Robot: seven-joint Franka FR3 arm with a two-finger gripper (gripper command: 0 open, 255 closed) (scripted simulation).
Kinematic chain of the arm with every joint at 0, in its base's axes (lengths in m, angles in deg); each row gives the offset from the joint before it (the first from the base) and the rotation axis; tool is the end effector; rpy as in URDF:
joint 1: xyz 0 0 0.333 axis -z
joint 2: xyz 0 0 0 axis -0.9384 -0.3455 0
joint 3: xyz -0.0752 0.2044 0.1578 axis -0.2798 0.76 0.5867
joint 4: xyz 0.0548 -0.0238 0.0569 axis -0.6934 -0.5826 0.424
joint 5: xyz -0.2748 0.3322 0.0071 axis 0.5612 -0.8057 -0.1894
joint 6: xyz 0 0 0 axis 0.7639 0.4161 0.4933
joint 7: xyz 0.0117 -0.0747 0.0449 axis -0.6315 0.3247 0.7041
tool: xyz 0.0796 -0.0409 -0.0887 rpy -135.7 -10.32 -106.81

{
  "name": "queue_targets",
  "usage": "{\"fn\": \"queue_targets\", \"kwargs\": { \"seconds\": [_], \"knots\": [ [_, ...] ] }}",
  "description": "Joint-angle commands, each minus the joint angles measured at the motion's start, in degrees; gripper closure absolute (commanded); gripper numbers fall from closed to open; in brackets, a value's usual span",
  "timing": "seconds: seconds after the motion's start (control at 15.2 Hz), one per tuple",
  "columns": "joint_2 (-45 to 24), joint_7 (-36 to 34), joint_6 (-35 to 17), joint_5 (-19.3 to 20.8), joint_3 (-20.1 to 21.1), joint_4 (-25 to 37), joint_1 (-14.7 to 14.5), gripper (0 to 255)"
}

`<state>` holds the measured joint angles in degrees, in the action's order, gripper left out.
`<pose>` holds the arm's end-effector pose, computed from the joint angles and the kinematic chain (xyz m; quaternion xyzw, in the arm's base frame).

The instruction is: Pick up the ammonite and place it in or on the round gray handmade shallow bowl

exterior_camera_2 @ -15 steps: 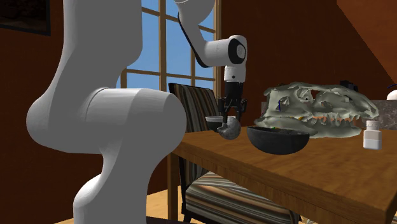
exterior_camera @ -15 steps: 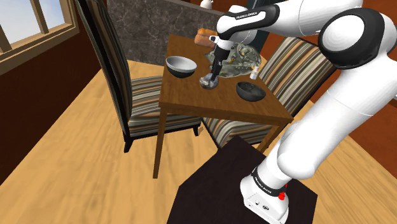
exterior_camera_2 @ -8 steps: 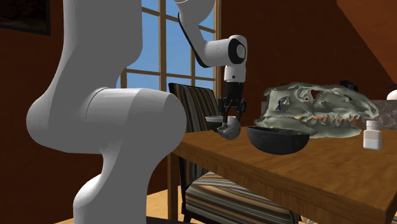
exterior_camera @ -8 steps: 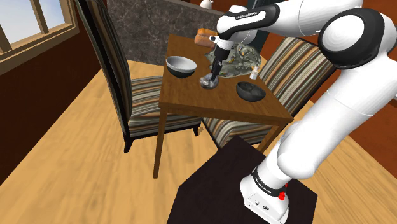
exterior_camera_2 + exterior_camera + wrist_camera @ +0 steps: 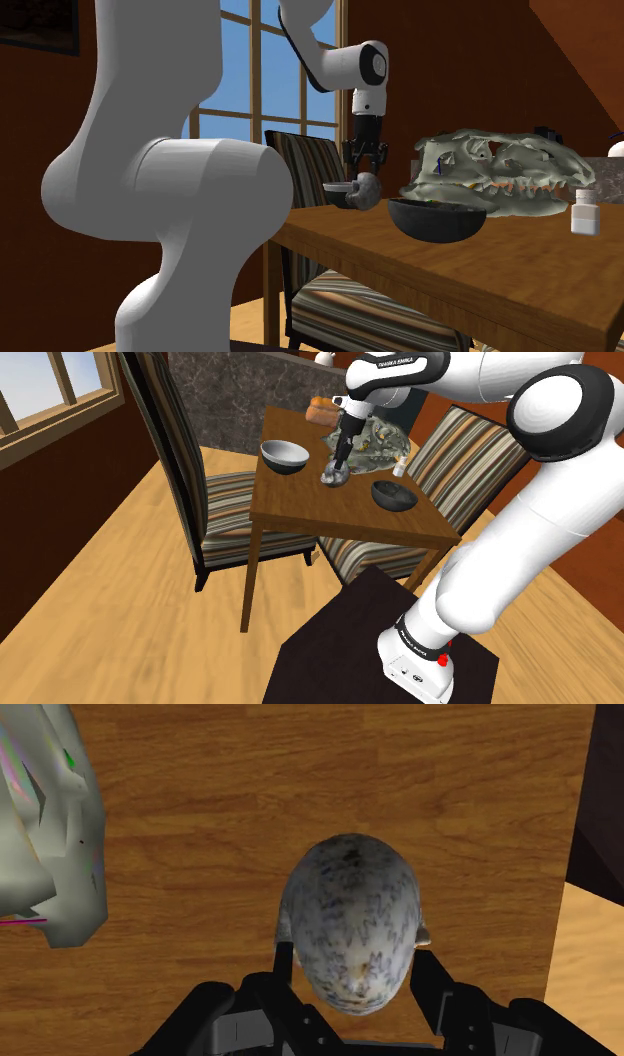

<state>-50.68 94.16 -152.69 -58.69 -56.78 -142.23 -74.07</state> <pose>0.5443 -0.2049 0.4072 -0.9366 -0.3485 -0.0268 0.0252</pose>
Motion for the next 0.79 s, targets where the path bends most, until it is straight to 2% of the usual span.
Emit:
{"fn": "queue_targets", "kwargs": {
  "seconds": [0.0, 0.73],
  "knots": [
    [0.23, -0.19, 1.55, 0.13, 0.04, 1.35, -0.02, 255],
    [0.82, -0.90, 9.92, 0.49, 0.18, 9.21, -0.10, 255]
  ]
}}
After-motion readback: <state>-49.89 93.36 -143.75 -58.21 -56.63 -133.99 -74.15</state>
